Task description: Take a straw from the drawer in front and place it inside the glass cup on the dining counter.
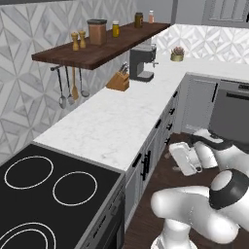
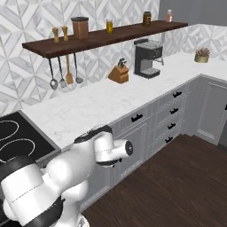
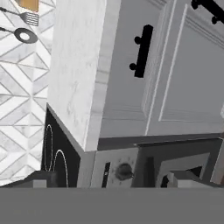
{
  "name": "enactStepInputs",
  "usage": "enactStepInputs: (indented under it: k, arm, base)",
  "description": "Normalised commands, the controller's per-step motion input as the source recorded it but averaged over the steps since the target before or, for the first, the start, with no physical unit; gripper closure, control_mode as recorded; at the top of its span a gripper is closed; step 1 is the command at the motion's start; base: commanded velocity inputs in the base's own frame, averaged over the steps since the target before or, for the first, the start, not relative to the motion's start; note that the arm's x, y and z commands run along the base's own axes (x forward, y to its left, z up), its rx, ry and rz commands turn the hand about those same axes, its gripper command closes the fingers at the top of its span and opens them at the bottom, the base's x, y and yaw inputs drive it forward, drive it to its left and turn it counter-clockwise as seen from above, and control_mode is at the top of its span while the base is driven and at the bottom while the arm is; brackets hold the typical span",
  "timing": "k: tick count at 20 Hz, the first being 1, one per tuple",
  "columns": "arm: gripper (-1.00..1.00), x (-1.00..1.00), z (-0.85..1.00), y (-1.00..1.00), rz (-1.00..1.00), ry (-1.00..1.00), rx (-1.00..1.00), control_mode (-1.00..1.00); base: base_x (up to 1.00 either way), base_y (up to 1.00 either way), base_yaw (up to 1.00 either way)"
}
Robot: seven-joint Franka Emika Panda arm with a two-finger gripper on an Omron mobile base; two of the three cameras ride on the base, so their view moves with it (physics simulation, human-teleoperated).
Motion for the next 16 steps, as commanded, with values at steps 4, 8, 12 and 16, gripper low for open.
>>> enactStepInputs:
  k: [4,8,12,16]
  arm:
    - [-1.00,0.39,-0.54,0.00,0.00,0.00,0.44,-1.00]
    - [-1.00,0.53,-0.14,0.07,-0.01,0.00,0.19,-1.00]
    - [-1.00,0.63,-0.01,0.00,0.00,0.01,0.11,-1.00]
    - [-1.00,0.61,-0.21,0.09,0.00,0.08,0.02,-1.00]
  base:
    - [0.00,0.00,0.00]
    - [0.00,0.00,0.00]
    - [0.00,0.00,0.00]
    - [0.00,0.00,0.00]
